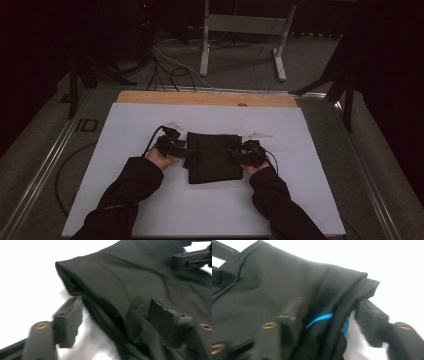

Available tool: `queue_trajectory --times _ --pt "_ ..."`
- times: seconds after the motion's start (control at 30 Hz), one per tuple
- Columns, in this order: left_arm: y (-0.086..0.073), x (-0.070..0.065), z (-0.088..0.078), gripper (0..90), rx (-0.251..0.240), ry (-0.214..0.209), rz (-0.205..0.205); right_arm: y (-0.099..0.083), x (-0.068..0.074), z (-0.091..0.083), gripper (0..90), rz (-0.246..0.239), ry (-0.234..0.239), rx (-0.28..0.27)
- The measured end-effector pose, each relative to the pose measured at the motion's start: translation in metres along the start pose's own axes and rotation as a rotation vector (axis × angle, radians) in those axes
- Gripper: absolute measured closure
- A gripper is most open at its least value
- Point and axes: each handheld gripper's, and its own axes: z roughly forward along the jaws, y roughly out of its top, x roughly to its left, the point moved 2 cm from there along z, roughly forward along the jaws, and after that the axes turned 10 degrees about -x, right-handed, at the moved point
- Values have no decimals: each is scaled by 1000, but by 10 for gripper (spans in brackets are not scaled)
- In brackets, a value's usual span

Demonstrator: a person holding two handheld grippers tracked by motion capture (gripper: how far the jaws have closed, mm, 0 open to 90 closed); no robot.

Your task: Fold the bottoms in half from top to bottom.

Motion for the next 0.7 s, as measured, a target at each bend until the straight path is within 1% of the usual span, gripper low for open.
queue_trajectory --times 0.07,0.1,0.13,0.17,0.2,0.27,0.3,0.33,0.4,0.43,0.53,0.67,0.7 --pt "0 -3 -3 198 -8 -23 14 2 -1 -3 273 0 0 -18" --pt "0 -4 -4 175 -16 -43 18 4 -1 -4 234 7 6 -21" --pt "0 -5 -5 159 -19 -51 22 5 -2 -5 193 14 6 -29" --pt "0 -7 -6 154 -22 -57 23 6 -2 -7 151 7 18 -35" --pt "0 -8 -7 137 -24 -60 23 8 -2 -8 128 2 24 -36" --pt "-1 -11 -8 69 -18 -81 35 10 -2 -11 122 0 40 -51" --pt "-1 -13 -8 26 -18 -81 43 11 -1 -11 108 -1 42 -49" --pt "-1 -14 -9 5 -25 -79 56 12 -1 -12 96 -17 42 -44" --pt "0 -18 -11 3 -47 -85 87 14 0 -13 94 -30 50 -61" --pt "0 -20 -11 2 -55 -91 103 15 1 -13 92 -36 61 -67" --pt "0 -23 -14 2 -61 -96 123 17 4 -14 90 -50 84 -93" --pt "2 -25 -18 2 -68 -96 132 20 6 -15 87 -61 111 -107" --pt "3 -26 -19 1 -68 -82 142 21 7 -16 87 -59 121 -104"
